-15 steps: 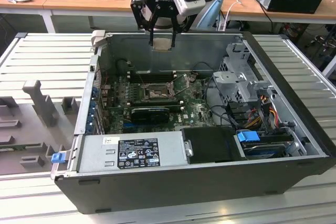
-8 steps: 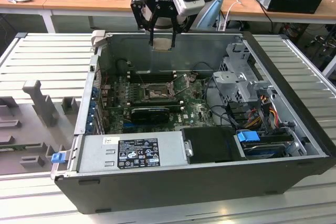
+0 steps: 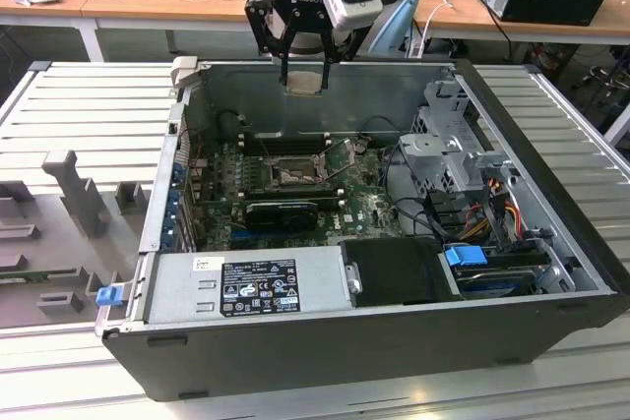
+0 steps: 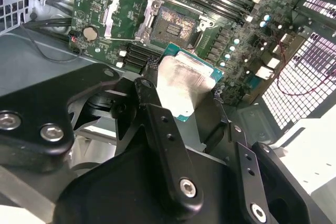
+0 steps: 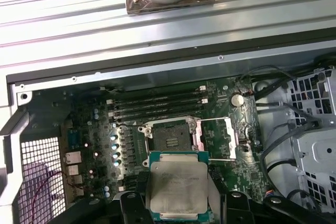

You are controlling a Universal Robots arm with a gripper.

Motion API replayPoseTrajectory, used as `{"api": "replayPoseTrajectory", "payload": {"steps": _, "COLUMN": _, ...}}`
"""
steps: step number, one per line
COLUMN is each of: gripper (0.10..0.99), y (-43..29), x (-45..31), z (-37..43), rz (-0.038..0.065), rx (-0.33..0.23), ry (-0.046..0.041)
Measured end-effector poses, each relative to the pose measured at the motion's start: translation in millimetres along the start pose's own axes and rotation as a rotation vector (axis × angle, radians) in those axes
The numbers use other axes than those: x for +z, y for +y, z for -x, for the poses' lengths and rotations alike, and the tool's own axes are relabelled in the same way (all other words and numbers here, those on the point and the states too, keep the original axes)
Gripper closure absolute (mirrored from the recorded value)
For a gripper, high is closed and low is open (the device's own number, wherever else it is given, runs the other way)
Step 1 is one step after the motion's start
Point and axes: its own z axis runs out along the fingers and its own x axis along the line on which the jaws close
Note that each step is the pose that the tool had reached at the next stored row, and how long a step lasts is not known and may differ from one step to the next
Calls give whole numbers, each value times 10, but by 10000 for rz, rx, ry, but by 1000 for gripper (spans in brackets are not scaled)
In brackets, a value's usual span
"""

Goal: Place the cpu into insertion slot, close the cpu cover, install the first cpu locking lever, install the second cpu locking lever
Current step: 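Place the cpu into insertion slot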

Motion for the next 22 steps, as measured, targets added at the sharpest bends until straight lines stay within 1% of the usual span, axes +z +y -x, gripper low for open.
{"api": "replayPoseTrajectory", "payload": {"steps": 22, "gripper": 557, "y": 0, "x": 2, "z": 0, "rz": 16, "rx": 845, "ry": -76}}
